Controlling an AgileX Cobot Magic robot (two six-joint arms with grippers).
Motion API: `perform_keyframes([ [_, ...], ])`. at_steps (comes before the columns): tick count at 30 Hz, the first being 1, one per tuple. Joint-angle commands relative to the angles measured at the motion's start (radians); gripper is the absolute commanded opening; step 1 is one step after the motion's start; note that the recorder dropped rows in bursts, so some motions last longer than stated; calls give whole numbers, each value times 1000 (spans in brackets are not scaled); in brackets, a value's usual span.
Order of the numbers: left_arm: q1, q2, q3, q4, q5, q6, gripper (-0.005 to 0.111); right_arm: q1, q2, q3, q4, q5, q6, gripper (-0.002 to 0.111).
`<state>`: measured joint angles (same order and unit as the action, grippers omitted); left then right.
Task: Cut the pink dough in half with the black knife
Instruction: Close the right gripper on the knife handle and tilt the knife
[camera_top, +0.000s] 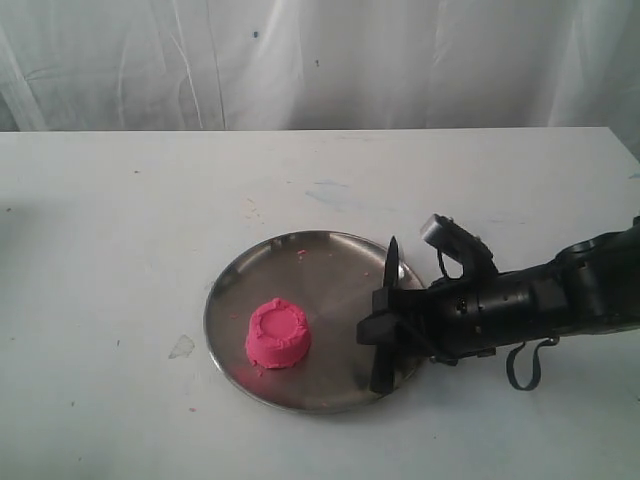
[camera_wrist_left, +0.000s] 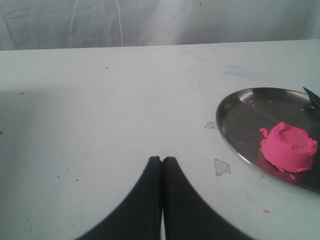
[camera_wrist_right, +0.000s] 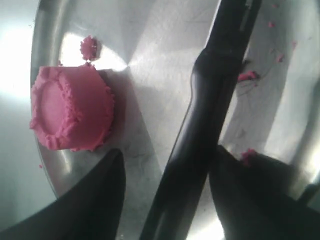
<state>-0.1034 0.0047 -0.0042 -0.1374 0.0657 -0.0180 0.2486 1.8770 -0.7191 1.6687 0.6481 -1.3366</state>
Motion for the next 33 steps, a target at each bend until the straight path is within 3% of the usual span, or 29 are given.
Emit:
perform_keyframes([
  [1, 2, -5, 4, -3, 6, -4, 0, 0, 43, -6, -9, 36, 58, 49],
  [19, 2, -5, 4, -3, 6, -4, 0, 0, -19, -17, -24, -57, 58, 49],
  [33, 2, -5, 4, -3, 6, -4, 0, 0, -130, -17, -21, -2, 92, 49],
])
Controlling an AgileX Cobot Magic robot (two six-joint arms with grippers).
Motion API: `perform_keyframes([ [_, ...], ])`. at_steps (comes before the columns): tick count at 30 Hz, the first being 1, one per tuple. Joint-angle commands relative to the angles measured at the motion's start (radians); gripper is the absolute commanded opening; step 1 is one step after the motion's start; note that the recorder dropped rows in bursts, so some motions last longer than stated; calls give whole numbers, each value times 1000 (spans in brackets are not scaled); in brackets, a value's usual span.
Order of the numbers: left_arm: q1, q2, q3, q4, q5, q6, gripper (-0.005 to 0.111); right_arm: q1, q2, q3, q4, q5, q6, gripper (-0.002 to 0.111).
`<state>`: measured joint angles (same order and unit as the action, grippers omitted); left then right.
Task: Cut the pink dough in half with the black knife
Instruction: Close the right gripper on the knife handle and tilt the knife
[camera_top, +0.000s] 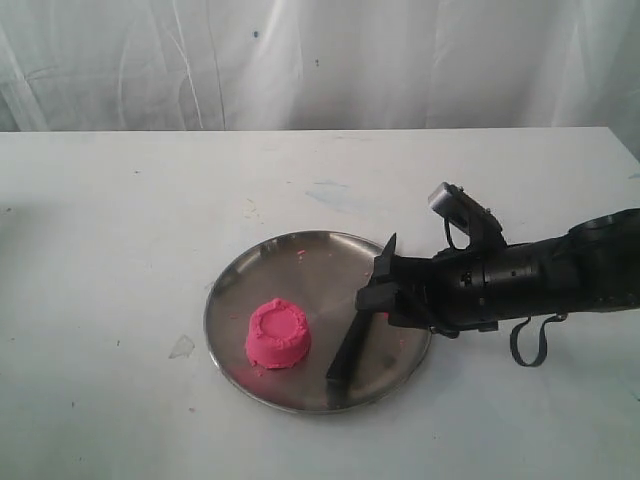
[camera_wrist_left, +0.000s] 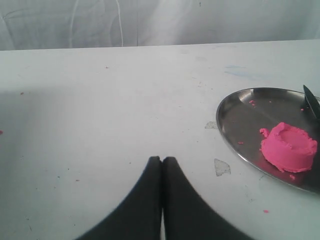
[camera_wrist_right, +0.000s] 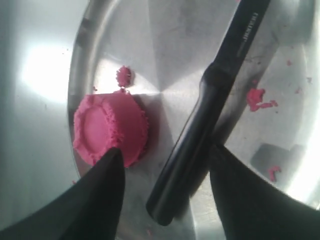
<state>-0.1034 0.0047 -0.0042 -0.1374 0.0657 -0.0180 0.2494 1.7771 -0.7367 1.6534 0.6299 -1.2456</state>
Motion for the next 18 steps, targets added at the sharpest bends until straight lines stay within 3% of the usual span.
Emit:
perform_keyframes([
  [1, 2, -5, 4, -3, 6, -4, 0, -1, -34, 0, -6, 16, 1, 49],
  [18, 2, -5, 4, -3, 6, -4, 0, -1, -27, 0, -9, -42, 47, 49],
])
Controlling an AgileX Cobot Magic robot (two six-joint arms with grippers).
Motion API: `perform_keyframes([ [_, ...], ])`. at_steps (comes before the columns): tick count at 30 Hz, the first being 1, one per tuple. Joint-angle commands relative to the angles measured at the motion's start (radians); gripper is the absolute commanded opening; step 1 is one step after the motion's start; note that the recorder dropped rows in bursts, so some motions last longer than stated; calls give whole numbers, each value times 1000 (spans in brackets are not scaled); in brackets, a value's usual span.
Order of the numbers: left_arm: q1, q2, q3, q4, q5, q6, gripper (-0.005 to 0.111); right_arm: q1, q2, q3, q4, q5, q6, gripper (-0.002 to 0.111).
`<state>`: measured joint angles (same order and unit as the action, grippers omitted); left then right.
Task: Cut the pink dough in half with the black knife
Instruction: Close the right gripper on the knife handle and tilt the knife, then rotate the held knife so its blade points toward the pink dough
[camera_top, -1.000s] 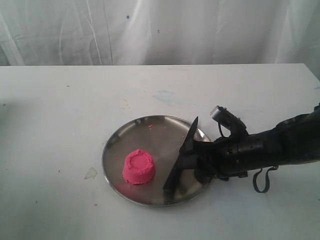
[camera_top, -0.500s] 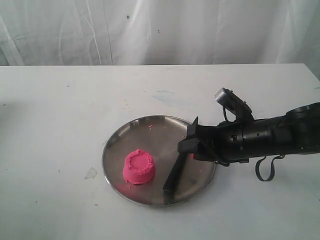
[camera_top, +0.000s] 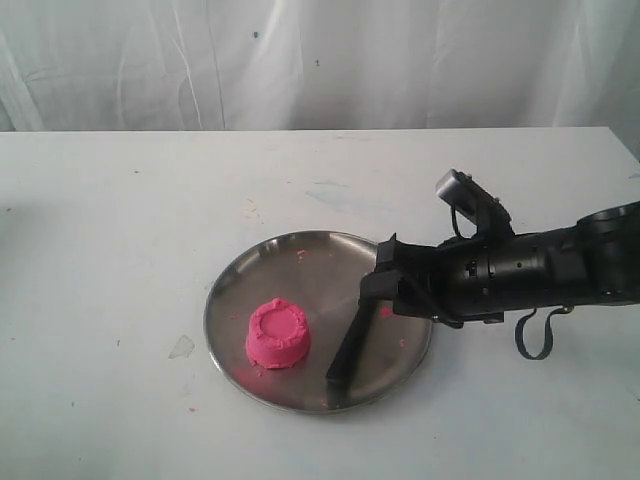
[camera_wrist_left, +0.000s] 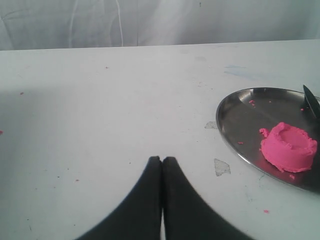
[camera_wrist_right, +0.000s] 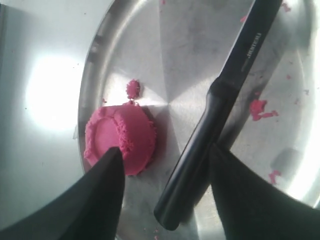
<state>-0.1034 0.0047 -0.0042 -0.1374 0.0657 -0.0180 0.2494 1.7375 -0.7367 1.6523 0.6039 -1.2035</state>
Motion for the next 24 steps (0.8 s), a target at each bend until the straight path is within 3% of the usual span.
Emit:
perform_keyframes([
  [1, 2, -5, 4, -3, 6, -4, 0, 0, 17, 0, -7, -12, 5, 49],
  [8, 2, -5, 4, 63, 1, 158, 0, 70, 43, -7, -10, -49, 29, 49],
  [18, 2, -5, 4, 63, 1, 160, 0, 151, 51, -12, -58, -190, 121, 49],
  [24, 2, -5, 4, -50, 1, -74, 0, 163, 87, -36, -55, -193, 183, 49],
])
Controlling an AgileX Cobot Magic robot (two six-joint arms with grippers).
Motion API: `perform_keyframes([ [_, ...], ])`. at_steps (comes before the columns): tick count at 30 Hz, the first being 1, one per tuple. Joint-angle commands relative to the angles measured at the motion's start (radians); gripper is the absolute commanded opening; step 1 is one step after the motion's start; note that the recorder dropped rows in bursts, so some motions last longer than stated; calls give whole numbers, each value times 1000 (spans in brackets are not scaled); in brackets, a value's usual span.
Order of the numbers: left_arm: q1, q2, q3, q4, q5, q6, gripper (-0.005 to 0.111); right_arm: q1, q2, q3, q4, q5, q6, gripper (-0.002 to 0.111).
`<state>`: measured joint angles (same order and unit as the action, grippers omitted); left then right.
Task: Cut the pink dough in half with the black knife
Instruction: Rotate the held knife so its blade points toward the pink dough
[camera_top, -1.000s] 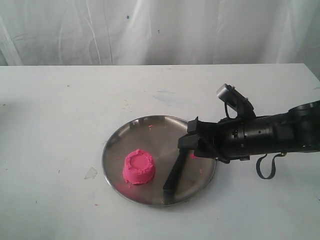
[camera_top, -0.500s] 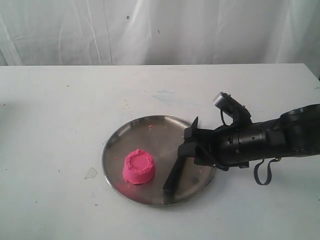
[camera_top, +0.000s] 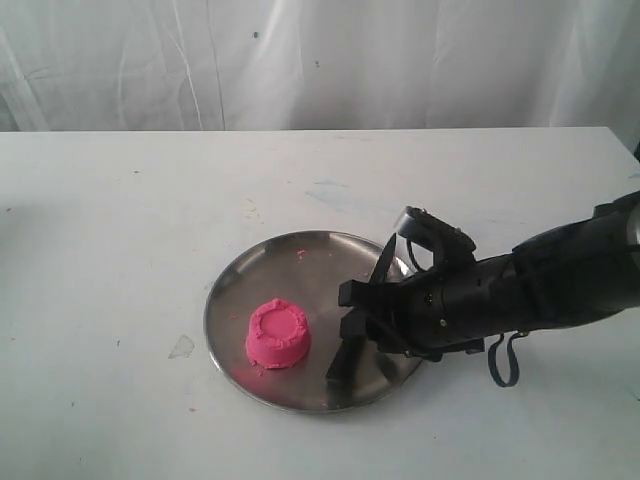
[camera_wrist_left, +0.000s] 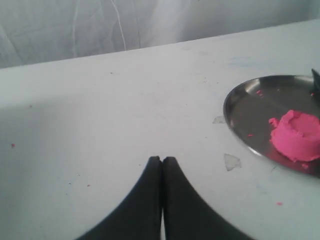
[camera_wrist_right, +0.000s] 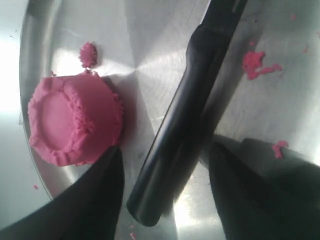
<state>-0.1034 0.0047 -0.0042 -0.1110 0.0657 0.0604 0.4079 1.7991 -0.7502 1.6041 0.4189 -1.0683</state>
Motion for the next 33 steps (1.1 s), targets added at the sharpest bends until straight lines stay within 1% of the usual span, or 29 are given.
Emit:
perform_keyframes([
  [1, 2, -5, 4, -81, 1, -186, 0, 4, 36, -32, -7, -2, 52, 49],
  [3, 2, -5, 4, -81, 1, -223, 0, 4, 55, -49, -9, 1, 55, 49],
  [7, 2, -5, 4, -81, 3, -225, 0, 4, 90, -71, -29, -9, 80, 49],
  [11, 2, -5, 4, -97, 5, -225, 0, 13, 120, -83, -112, -50, 157, 49],
  [13, 2, -5, 4, -97, 8, -225, 0, 23, 130, -89, -154, -70, 188, 47],
  [16, 2, -5, 4, -99, 7, -225, 0, 31, 136, -89, -206, -94, 220, 38],
  [18, 1, -5, 4, -115, 7, -225, 0, 31, 136, -89, -223, -99, 220, 30],
  [19, 1, -5, 4, -115, 7, -225, 0, 31, 136, -89, -237, -104, 220, 22],
  [20, 1, -5, 4, -115, 7, -225, 0, 31, 136, -89, -237, -107, 220, 18],
  [21, 1, -5, 4, -115, 7, -225, 0, 31, 136, -89, -244, -113, 220, 12],
  [23, 1, -5, 4, -115, 2, -225, 0, 31, 136, -89, -247, -127, 220, 7],
  [26, 1, -5, 4, -128, -57, -238, 0, 31, 119, -89, -247, -145, 216, 5],
  [28, 1, -5, 4, -152, -140, -362, 0, 31, 77, -89, -253, -145, 204, 5],
  [30, 1, -5, 4, -152, -140, -505, 0, 31, 39, -89, -256, -145, 204, 5],
  [33, 1, -5, -31, -152, -109, -637, 0, 31, -9, -89, -300, -154, 204, 5],
])
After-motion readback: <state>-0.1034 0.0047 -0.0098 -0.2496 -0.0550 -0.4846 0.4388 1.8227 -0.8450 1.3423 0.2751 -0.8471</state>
